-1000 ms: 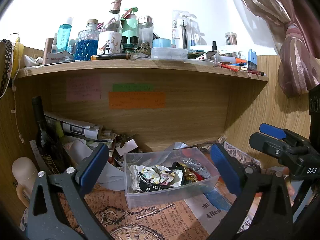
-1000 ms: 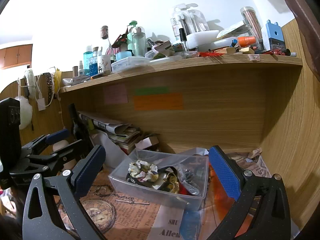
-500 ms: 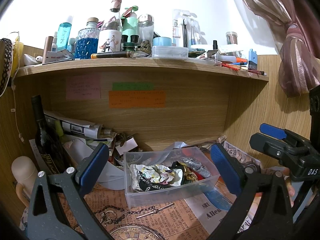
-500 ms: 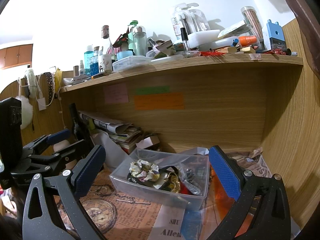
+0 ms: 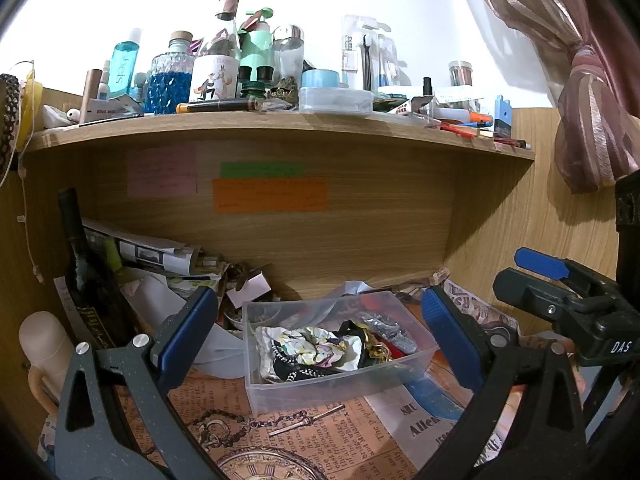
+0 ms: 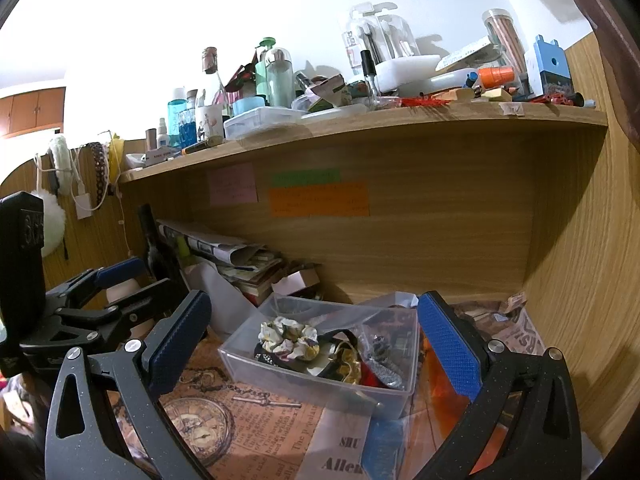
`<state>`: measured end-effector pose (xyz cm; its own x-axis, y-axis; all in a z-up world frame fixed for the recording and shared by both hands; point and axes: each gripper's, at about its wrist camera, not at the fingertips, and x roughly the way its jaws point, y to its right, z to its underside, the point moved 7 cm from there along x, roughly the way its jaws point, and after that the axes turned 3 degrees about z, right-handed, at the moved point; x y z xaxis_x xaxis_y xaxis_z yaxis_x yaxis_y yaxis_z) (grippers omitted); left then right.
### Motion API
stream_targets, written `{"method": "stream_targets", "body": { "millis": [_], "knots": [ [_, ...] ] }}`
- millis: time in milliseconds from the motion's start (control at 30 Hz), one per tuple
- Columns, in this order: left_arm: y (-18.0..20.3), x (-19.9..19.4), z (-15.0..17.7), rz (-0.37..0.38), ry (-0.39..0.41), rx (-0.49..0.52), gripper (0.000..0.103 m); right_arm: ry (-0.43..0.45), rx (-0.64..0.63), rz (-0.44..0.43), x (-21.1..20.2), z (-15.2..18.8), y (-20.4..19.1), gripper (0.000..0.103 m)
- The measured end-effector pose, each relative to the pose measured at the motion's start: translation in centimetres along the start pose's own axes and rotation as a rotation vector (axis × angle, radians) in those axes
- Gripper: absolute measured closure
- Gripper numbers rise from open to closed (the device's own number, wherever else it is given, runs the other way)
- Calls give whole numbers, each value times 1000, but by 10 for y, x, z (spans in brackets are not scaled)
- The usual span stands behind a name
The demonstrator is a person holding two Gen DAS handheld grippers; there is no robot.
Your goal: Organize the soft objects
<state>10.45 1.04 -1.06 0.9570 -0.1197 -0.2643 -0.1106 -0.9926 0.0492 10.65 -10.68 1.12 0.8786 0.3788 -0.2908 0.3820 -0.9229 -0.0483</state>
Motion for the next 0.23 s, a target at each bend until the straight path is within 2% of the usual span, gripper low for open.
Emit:
{"method": "stream_targets", "body": {
  "millis": [233],
  "knots": [
    [-2, 3, 2, -2, -6, -5, 0, -13, -4, -4, 5, 4, 0, 0]
  ]
}}
